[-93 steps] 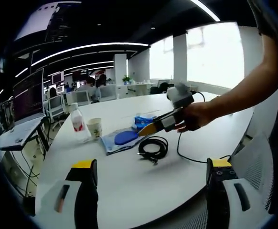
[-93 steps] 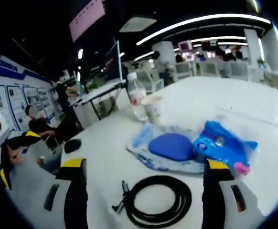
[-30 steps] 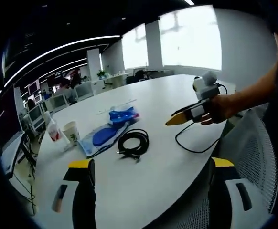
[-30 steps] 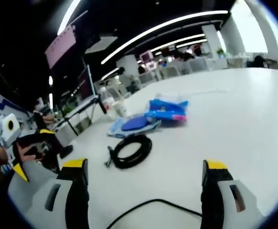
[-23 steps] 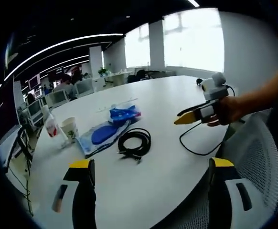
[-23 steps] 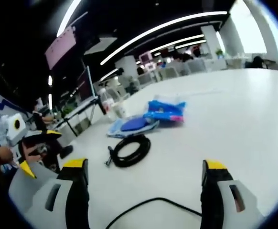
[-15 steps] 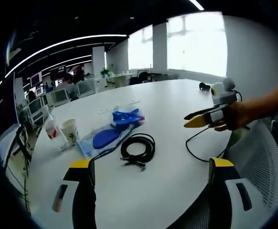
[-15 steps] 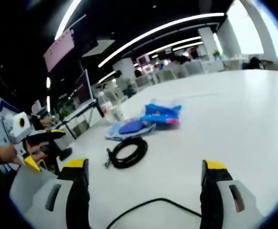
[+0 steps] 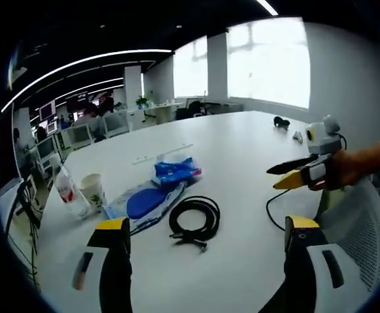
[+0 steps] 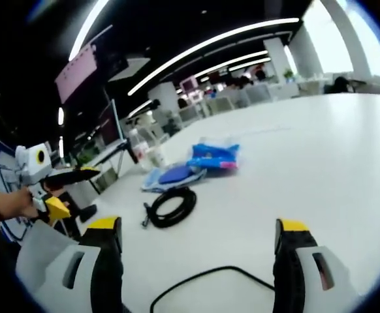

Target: Arrange the tabletop items into an orderly group along one side of the table until the central work area is clear of visible clutter.

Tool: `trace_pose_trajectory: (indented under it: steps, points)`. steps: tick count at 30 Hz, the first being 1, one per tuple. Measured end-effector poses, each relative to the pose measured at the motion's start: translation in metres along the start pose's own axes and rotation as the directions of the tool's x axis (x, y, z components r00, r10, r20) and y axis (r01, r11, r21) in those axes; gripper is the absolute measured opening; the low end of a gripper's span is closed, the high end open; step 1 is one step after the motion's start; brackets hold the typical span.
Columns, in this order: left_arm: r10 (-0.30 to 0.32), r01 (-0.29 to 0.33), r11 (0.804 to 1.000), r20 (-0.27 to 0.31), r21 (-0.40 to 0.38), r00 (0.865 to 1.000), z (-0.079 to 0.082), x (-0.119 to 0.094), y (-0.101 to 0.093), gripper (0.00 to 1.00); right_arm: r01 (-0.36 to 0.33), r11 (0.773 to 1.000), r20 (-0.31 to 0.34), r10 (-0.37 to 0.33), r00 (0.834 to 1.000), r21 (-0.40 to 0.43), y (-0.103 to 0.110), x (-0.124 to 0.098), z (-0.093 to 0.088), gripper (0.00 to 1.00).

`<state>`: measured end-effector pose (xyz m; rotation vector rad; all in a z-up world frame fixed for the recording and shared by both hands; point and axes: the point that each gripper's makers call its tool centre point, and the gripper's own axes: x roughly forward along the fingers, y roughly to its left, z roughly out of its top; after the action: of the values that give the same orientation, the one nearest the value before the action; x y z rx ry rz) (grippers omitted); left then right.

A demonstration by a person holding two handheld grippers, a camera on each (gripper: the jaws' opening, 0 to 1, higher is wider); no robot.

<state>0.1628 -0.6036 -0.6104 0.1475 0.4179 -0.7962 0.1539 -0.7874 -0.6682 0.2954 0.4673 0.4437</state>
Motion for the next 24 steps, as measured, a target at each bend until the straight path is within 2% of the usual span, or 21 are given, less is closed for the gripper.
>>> trace_pose_trajectory:
  steps: [1, 6, 10, 18, 21, 24]
  points:
    - [0.002, -0.002, 1.0, 0.027, -0.02, 1.0, 0.005, 0.0, 0.002, 0.98, 0.002, 1.0, 0.0, -0.002, 1.0, -0.001, -0.001, 0.0, 0.0, 0.94]
    - [0.023, -0.022, 0.999, 0.031, -0.042, 0.999, 0.008, 0.005, 0.014, 0.97, 0.018, 1.0, 0.008, -0.018, 1.0, 0.001, -0.004, 0.0, 0.002, 0.94]
    - [0.032, -0.025, 0.994, 0.063, -0.109, 0.998, 0.015, 0.009, 0.022, 0.97, 0.02, 1.0, 0.004, -0.02, 1.0, -0.003, -0.008, 0.003, 0.005, 0.94]
    - [0.046, -0.041, 0.992, 0.046, -0.118, 0.998, 0.01, 0.021, 0.033, 0.97, 0.022, 1.0, 0.0, -0.022, 1.0, -0.005, -0.014, 0.014, 0.012, 0.93]
    - [0.038, -0.037, 0.996, 0.017, -0.077, 0.999, 0.005, 0.029, 0.033, 0.97, 0.023, 1.0, -0.001, -0.023, 1.0, -0.007, -0.015, 0.017, 0.016, 0.93]
    - [0.03, -0.028, 0.996, 0.017, -0.08, 0.999, 0.006, 0.037, 0.034, 0.97, 0.026, 0.999, -0.01, -0.026, 1.0, -0.019, -0.017, 0.021, 0.019, 0.92]
